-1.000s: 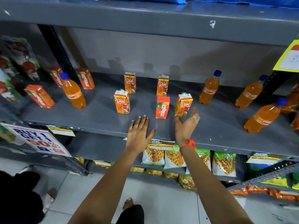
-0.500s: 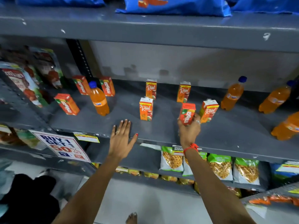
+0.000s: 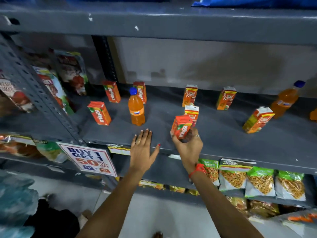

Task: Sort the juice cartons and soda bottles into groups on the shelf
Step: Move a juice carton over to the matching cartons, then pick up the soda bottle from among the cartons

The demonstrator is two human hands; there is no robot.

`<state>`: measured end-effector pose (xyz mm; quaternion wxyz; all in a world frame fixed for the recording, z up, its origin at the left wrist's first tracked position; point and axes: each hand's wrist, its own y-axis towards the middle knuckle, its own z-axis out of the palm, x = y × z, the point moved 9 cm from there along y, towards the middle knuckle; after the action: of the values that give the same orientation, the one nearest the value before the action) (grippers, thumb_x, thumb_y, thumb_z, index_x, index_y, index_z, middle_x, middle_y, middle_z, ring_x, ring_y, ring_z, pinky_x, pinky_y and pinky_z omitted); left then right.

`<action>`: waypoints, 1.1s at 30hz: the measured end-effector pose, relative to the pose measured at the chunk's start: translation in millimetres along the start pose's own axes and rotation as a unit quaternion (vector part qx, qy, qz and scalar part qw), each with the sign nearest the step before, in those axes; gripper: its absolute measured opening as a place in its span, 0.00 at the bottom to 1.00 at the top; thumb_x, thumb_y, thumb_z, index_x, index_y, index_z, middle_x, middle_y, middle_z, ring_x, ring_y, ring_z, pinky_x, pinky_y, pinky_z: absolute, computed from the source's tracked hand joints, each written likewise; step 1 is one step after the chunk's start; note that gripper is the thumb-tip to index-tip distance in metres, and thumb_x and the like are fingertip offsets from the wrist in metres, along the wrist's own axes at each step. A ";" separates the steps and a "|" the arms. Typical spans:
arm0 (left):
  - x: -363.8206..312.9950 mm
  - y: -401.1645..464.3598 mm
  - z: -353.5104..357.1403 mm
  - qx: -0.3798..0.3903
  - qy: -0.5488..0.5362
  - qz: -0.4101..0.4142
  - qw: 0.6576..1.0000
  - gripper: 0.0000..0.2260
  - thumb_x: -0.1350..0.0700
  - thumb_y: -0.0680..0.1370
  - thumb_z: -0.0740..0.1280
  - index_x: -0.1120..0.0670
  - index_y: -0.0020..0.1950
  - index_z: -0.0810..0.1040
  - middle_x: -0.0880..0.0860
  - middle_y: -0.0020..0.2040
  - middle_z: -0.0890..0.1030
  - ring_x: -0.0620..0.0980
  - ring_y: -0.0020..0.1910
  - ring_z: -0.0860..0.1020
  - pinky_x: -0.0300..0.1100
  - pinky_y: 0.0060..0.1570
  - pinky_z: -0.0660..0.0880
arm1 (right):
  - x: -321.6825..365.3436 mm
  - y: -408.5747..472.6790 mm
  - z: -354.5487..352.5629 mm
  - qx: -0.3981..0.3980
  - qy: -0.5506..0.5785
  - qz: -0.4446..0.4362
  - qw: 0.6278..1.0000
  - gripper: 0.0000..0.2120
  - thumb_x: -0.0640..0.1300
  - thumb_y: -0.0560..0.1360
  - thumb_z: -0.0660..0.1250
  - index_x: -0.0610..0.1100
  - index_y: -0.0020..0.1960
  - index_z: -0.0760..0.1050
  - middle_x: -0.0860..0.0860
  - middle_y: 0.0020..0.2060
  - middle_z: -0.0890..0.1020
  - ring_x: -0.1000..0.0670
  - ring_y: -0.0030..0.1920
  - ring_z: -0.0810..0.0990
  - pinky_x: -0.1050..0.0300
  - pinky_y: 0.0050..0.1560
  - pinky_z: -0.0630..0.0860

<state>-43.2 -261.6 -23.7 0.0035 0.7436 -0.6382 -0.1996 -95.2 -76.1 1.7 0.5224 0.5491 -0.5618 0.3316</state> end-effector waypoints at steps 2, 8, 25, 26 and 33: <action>-1.0 0.2 -1.8 -0.005 -0.007 0.010 1.000 0.31 0.39 0.77 0.47 0.60 0.68 0.68 0.57 0.68 0.71 0.56 0.69 0.67 0.49 0.69 0.53 | 6.7 8.9 25.0 0.023 0.001 -0.005 1.000 0.20 0.49 0.64 0.77 0.47 0.52 0.75 0.52 0.42 0.84 0.55 0.42 0.82 0.68 0.44 0.75; 1.1 0.2 -2.5 -0.004 -0.019 0.014 1.000 0.32 0.37 0.77 0.45 0.59 0.68 0.68 0.57 0.69 0.71 0.55 0.69 0.66 0.49 0.71 0.53 | 21.8 34.9 80.4 0.047 -0.028 -0.011 0.998 0.22 0.44 0.65 0.75 0.41 0.56 0.74 0.43 0.47 0.84 0.44 0.47 0.82 0.54 0.48 0.77; 3.9 1.2 0.4 -0.004 -0.028 0.037 0.999 0.34 0.37 0.77 0.42 0.59 0.69 0.66 0.57 0.70 0.70 0.55 0.71 0.64 0.49 0.71 0.52 | 63.6 -0.5 84.8 0.067 0.027 -0.099 0.992 0.24 0.38 0.72 0.70 0.43 0.66 0.67 0.43 0.62 0.72 0.49 0.62 0.72 0.56 0.63 0.71; 3.4 1.5 0.8 -0.002 -0.026 0.039 0.999 0.33 0.37 0.77 0.42 0.59 0.69 0.66 0.57 0.70 0.69 0.55 0.72 0.62 0.49 0.71 0.52 | 70.2 -1.0 91.8 0.099 0.026 -0.095 0.990 0.23 0.39 0.72 0.70 0.43 0.65 0.68 0.44 0.62 0.73 0.50 0.61 0.73 0.57 0.62 0.71; 59.9 -1.2 -23.6 -0.039 0.009 -0.029 0.999 0.30 0.39 0.76 0.48 0.59 0.69 0.67 0.57 0.70 0.70 0.55 0.71 0.65 0.54 0.70 0.55 | 81.0 17.5 143.6 0.269 0.011 -0.056 0.961 0.33 0.37 0.67 0.74 0.39 0.69 0.64 0.42 0.64 0.73 0.48 0.64 0.71 0.57 0.63 0.69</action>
<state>-28.5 -324.2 -19.8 0.0325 0.7628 -0.6080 -0.2177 -132.0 -230.8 48.6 0.3792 0.6965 -0.4141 0.4468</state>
